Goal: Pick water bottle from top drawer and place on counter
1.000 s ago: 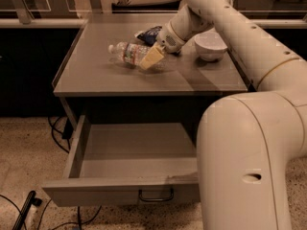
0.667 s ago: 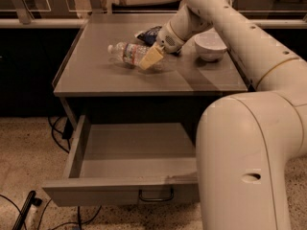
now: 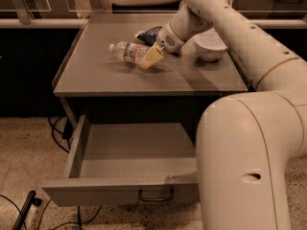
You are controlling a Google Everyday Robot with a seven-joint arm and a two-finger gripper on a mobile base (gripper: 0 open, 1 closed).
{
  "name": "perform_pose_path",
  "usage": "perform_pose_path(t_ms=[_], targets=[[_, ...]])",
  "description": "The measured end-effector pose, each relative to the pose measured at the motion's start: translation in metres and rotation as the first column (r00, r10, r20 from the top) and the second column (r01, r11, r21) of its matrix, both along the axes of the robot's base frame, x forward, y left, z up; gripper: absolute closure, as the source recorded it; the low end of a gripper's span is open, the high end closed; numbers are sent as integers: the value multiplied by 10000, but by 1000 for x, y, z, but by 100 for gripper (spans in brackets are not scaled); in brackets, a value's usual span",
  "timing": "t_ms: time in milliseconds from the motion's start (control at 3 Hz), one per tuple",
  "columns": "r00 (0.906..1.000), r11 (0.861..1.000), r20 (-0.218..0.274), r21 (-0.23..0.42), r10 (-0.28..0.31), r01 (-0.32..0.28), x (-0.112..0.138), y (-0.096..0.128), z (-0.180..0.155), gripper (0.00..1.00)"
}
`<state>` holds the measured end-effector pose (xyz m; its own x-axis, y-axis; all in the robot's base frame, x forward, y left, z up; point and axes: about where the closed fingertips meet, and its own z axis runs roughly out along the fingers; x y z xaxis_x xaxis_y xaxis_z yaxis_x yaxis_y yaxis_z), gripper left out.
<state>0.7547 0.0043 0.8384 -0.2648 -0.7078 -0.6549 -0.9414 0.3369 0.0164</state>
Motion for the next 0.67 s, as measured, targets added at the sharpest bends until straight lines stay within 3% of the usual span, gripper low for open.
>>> perform_pose_path(t_ms=[333,667], targets=[[10000,10000,0,0,0,0,0,0,0,3],[10000,10000,-1,0,1,-1,0,0,0,0]])
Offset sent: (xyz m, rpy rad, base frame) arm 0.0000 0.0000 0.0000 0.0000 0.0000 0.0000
